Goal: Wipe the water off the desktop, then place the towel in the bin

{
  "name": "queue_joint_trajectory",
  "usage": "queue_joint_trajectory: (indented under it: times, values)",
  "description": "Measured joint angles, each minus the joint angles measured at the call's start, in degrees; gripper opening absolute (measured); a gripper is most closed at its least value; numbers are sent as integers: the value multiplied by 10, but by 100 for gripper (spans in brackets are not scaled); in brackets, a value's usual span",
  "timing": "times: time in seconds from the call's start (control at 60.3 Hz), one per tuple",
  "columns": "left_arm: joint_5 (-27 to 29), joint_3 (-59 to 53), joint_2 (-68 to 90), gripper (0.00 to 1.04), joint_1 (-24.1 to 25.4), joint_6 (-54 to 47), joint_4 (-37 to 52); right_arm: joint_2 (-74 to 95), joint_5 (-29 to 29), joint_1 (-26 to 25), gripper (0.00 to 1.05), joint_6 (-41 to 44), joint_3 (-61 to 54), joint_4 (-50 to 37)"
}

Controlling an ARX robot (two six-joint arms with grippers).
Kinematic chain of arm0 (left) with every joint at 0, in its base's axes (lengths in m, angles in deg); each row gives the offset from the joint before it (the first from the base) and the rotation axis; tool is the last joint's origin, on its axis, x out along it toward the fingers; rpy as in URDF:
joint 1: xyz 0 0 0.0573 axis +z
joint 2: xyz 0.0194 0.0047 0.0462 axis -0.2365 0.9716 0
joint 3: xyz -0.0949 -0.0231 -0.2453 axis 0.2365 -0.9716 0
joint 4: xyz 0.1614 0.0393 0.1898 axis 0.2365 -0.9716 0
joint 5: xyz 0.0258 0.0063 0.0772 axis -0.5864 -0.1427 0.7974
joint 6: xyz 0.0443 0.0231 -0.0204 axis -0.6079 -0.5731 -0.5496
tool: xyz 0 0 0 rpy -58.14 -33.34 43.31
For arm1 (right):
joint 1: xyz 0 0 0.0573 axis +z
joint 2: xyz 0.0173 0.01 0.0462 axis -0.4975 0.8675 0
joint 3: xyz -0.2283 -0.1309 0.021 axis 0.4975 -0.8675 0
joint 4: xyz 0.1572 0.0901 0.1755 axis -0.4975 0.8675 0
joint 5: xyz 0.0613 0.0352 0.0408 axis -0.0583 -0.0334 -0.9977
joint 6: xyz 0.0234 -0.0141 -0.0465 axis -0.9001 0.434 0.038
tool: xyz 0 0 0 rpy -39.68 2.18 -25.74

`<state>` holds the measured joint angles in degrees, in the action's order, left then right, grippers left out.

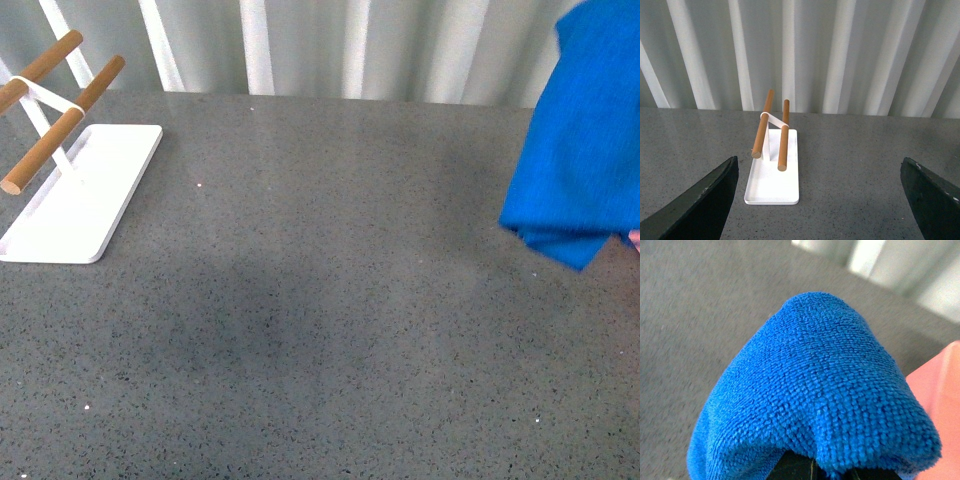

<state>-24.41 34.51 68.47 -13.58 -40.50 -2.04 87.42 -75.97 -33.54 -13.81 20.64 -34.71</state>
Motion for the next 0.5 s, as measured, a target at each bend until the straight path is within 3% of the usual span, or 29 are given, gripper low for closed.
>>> queue_joint_trajectory:
  times: [0.382,0.498]
  values:
    - [0,0,0,98,0,0,0,-12,-26,-184,3,-11,74,22]
    - [0,0,0,98,0,0,0,0,-30,-218,3,-11,73,21]
